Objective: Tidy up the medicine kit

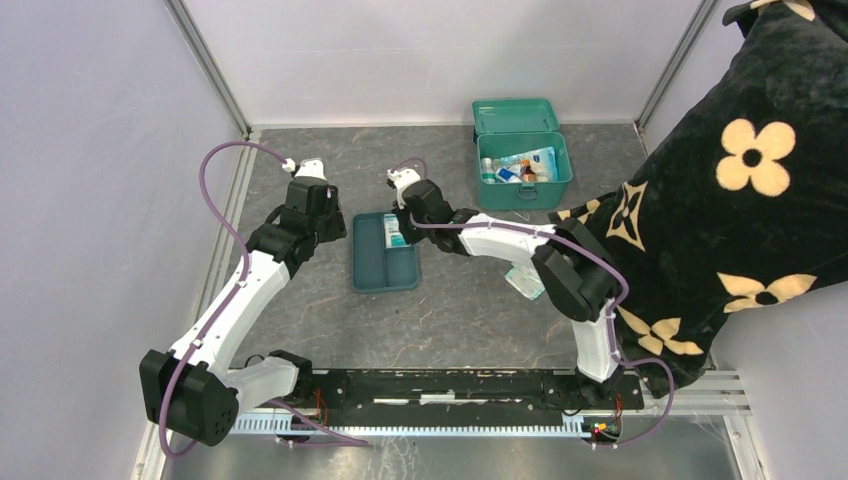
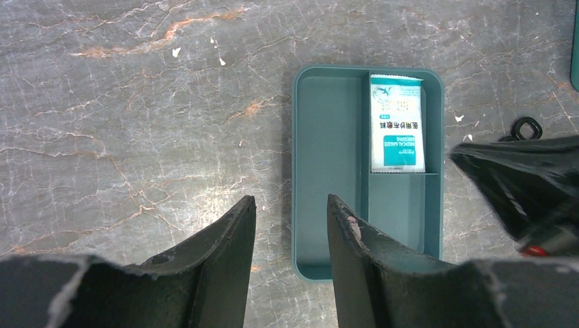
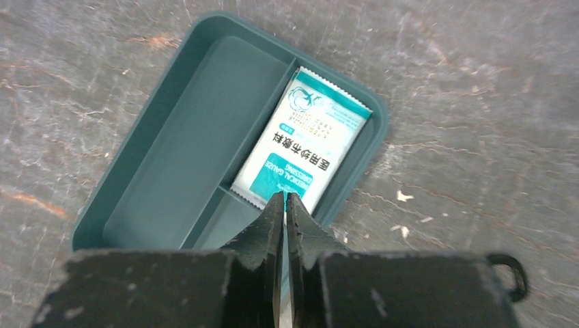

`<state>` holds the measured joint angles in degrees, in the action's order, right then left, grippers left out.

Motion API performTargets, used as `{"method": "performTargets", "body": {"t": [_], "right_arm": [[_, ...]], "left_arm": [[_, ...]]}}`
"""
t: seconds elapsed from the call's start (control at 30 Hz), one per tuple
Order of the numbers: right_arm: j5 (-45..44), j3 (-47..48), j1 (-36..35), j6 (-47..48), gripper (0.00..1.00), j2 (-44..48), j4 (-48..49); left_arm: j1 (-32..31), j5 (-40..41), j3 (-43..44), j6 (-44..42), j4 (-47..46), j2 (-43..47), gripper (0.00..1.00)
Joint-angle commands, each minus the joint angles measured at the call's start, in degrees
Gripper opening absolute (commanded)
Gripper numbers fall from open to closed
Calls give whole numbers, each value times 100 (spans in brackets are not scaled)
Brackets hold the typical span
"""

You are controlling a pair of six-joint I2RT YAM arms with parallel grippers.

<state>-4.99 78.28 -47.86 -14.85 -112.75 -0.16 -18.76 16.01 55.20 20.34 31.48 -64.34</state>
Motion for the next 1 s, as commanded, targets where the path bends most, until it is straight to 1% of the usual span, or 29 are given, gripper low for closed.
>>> {"method": "performTargets", "body": {"t": [0.0,0.1,0.17,0.23,0.27,0.37,0.4,0.47,0.6,0.67,0.8,0.97], "right_arm": [[-59,-536,173,399,12,930,210],[-124,-1168,326,802,18,1545,28],[-318,-1606,467,1031,22,2011,-279],[-444,-1981,701,1202,25,2426,-511],[-365,-2134,869,1285,28,2609,-626],[-8,-2456,1343,1556,44,2946,-829],[95,-2483,1453,1676,47,2963,-906],[363,-2429,1569,1898,54,2874,-1124],[830,-2224,1648,2280,61,2390,-1367],[973,-2053,1682,2384,63,2074,-1434],[964,-1732,1706,2560,63,1527,-1423],[931,-1432,1729,2864,64,1103,-1444]], "left_arm": [[-21,-157,4,-236,-187,124,50],[-28,-346,34,-152,-168,213,50],[-31,-510,20,-16,-174,308,51],[-31,-690,9,157,-172,386,52],[-31,-766,8,249,-177,421,52],[-30,-993,-20,469,-325,516,53],[-29,-1023,-26,521,-402,538,54],[-30,-1058,22,589,-505,549,57],[-27,-1005,244,549,-723,457,63],[-23,-878,278,438,-877,373,65],[-22,-630,260,213,-968,139,65],[-22,-782,105,177,-1069,119,64]]}}
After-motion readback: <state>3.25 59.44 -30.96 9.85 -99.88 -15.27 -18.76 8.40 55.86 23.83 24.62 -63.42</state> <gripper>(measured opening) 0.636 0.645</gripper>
